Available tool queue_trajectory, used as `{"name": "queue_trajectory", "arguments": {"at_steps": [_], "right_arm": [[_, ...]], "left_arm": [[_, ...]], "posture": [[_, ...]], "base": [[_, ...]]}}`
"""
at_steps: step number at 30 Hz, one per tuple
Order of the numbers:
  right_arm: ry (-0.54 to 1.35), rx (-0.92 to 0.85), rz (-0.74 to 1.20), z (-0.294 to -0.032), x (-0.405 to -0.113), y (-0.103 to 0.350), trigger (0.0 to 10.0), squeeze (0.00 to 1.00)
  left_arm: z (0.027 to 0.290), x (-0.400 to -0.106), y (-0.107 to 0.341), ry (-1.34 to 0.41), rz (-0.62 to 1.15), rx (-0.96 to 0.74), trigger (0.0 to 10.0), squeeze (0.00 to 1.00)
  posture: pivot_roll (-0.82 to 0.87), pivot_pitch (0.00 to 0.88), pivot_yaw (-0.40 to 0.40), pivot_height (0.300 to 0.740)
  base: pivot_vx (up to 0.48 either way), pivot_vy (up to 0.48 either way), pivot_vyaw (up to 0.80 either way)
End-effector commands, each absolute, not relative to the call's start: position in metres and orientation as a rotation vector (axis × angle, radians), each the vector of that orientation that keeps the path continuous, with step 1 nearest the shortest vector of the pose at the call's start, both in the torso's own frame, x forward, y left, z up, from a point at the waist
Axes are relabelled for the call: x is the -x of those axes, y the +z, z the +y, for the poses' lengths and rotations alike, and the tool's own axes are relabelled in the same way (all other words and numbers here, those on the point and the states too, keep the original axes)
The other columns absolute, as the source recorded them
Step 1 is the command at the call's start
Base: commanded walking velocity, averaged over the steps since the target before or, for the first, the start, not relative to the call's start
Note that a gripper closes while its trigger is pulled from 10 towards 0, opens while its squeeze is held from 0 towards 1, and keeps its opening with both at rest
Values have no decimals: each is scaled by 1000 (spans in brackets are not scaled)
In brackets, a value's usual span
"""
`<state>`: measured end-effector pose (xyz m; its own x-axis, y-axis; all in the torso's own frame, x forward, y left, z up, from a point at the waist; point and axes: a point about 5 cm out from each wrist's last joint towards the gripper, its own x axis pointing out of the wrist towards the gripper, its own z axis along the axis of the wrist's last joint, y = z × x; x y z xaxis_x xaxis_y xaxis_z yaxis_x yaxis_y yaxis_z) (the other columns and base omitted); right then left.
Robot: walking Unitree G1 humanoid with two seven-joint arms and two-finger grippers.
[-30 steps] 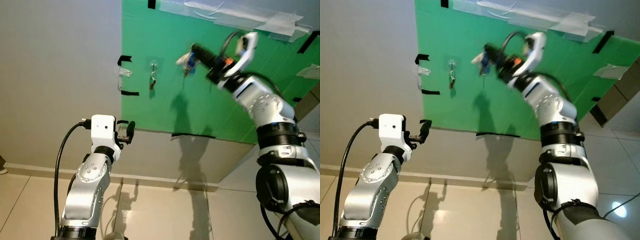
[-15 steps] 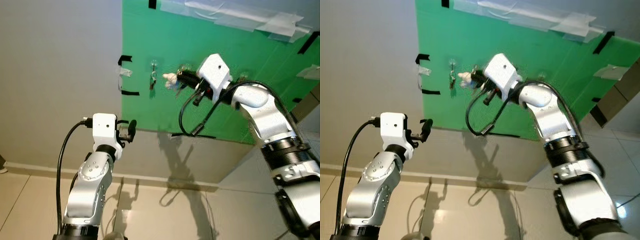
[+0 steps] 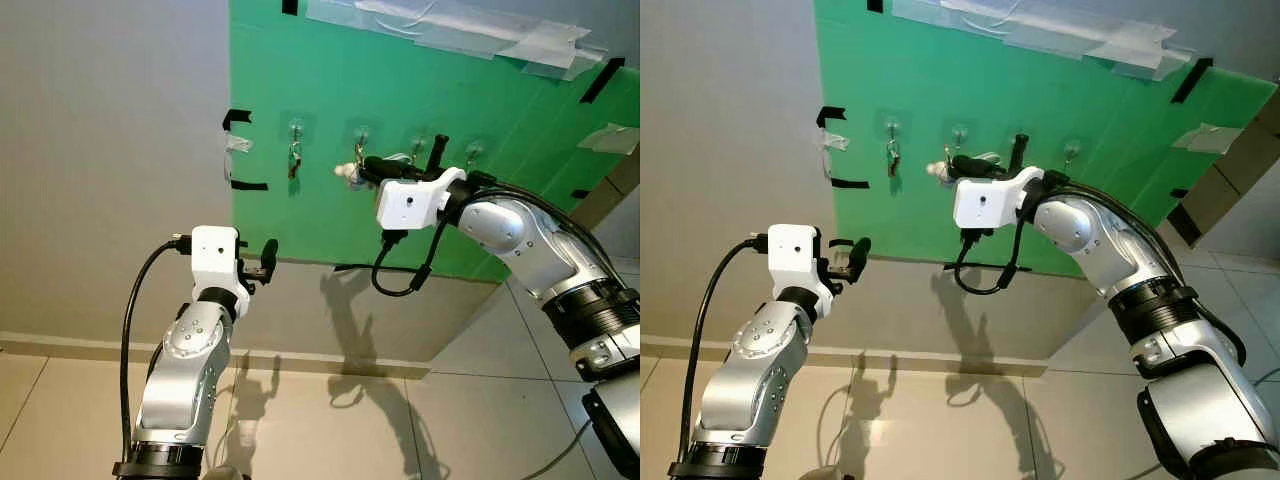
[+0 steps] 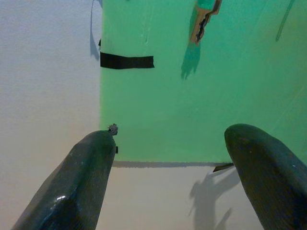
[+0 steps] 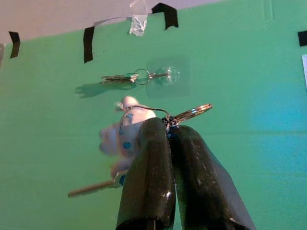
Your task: Hang keys on a hook
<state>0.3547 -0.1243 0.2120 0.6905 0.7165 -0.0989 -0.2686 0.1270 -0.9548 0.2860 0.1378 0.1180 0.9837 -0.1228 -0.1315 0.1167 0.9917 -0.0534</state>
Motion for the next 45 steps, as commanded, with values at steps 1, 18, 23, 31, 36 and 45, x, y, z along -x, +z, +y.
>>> {"name": "queue_trajectory", "arguments": {"at_steps": [1,18,23,31,36,45], "right_arm": [[748,1220,-447,-126,-355,216,0,0],[1156,482,-216,-123,-334,229,0,0],[1223,481,-156,-133,-328,226,0,0],[1324,567,-96,-154,-320,215,0,0],[1361,838,-144,-150,-317,217,0,0],[1386,1299,-193,-146,-316,210,0,0]], "left_arm": [[130,-289,120,-145,127,51,10000,0],[167,-317,172,-522,-32,133,10000,0],[183,-319,179,-642,-10,77,10000,0],[187,-309,197,-961,20,16,10000,0],[184,-313,210,-1098,9,25,10000,0],[177,-316,214,-1165,-3,20,10000,0]], "posture": [[77,0,-129,740],[65,0,-131,740],[57,0,-128,740],[49,0,-119,740],[44,0,-114,740],[29,0,-113,740]], "base": [[0,0,0],[0,0,0],[0,0,0],[0,0,0],[0,0,0],[0,0,0]]}}
